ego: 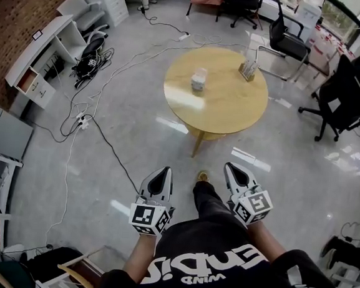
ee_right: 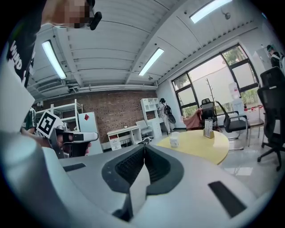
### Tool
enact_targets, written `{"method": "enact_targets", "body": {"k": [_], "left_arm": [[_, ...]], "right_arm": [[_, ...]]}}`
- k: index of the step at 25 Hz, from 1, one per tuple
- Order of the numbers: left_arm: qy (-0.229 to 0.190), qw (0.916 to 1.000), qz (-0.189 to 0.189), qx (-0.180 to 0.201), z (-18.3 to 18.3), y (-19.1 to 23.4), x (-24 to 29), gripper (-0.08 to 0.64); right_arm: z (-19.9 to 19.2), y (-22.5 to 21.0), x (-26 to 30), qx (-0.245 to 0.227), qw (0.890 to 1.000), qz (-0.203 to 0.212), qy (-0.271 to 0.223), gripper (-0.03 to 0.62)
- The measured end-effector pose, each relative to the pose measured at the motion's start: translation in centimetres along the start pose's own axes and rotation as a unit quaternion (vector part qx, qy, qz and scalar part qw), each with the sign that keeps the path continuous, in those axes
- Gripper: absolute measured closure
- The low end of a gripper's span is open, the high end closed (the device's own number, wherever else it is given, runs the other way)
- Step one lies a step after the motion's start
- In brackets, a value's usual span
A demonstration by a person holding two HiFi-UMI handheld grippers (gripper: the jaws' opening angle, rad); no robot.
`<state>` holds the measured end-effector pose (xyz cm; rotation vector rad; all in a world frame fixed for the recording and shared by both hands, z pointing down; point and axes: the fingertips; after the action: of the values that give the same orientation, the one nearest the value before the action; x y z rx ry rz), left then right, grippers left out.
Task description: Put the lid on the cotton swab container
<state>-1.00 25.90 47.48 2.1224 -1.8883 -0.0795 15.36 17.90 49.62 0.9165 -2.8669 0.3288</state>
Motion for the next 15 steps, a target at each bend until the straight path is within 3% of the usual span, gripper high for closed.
{"method": "enact_targets", "body": {"k": [7,15], "left_arm": [[-0.001,1.0000,-0.005,-0.008,3.1,2.2,7.1,0.549],[-0.010,0.9991,-0.036,-0.019,6.7,3.5,15.8,0.549]], "right_arm": [[3.2,-4.2,5.4,-0.001,1.000,0.010,0.003,0.589],[6.6,-10.5,11.9,0.000,1.000,0.015,0.005,0.589]]}}
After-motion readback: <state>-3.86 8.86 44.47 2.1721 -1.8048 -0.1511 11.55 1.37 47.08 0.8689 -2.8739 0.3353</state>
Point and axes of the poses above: the fingertips, and each gripper's own axes: x forward along the fingers, y to its left, z out of its top, and after that the axes turned 2 degrees about -x, right-handed
